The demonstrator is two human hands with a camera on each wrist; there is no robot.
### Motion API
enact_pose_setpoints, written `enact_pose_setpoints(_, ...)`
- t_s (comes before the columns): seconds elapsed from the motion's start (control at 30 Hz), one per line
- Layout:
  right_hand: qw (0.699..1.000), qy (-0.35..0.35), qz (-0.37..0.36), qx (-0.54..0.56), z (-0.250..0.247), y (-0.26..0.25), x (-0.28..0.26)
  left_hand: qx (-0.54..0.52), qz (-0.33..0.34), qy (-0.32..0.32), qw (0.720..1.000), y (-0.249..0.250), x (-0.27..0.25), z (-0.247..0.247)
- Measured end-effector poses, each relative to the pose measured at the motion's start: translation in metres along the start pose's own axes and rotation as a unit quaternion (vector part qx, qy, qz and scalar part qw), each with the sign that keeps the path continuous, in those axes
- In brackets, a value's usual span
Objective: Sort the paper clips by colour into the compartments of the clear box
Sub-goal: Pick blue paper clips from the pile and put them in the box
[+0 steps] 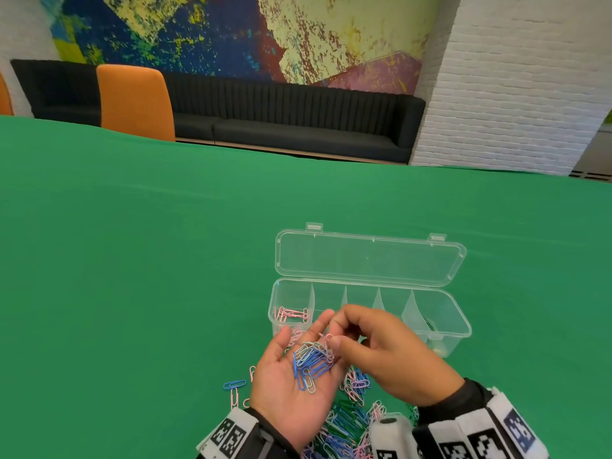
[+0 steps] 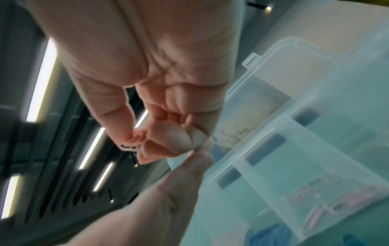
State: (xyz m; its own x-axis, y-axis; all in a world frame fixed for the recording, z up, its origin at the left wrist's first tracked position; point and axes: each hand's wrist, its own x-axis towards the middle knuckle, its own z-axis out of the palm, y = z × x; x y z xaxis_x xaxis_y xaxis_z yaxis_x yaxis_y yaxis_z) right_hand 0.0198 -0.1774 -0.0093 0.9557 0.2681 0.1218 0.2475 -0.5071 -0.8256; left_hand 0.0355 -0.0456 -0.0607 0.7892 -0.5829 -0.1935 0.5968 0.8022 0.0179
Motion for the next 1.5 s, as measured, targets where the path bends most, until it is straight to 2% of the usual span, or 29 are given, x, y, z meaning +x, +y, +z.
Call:
enact_pose_setpoints(0.13,0.977,0.026,0.060,0.205,-0.002,0.005,0.003,0.000,0.028,0.022,0.999,0.000,0.000,0.001)
enact_pose_setpoints(0.27,0.953,0.070,0.106,0.275,-0.004,0.009,0.006,-0.023,0.099,0.049,0.994,0.003,0.001,0.003)
enact_pose_setpoints(0.47,0.957,0.112,0.127,0.236,-0.004,0.005,0.010,-0.020,0.214,0.055,0.975,0.043,-0.003,0.017)
enact_pose_setpoints(0.63,0.970,0.120,0.115,0.177,0.003,-0.019,0.046,-0.025,0.291,0.036,0.956,0.082,-0.002,0.020)
enact_pose_setpoints(0.77,0.982,0.120,0.110,0.099,0.011,-0.029,0.059,-0.015,0.275,0.020,0.961,0.085,-0.001,0.020)
enact_pose_setpoints(0.9,0.984,0.149,0.089,0.042,0.008,-0.027,0.031,-0.010,0.231,-0.002,0.973,0.076,-0.002,0.023)
enact_pose_setpoints(1.0,0.991,0.119,0.058,0.021,0.006,-0.023,0.008,0.015,0.173,-0.036,0.984,0.061,-0.005,0.025)
enact_pose_setpoints(1.1,0.996,0.079,0.003,-0.046,0.008,-0.026,-0.003,0.035,0.105,-0.065,0.992,0.041,-0.008,0.025)
enact_pose_setpoints(1.2,0.990,0.081,-0.020,-0.110,0.008,-0.024,-0.003,0.036,0.065,-0.077,0.994,0.023,-0.005,0.016)
enact_pose_setpoints(1.37,0.975,0.130,0.030,-0.178,0.011,-0.014,0.000,0.066,0.037,-0.058,0.995,0.013,0.000,0.007)
enact_pose_setpoints(1.5,0.970,0.132,0.056,-0.196,0.017,-0.015,0.000,0.050,0.070,-0.066,0.994,0.013,0.004,-0.002)
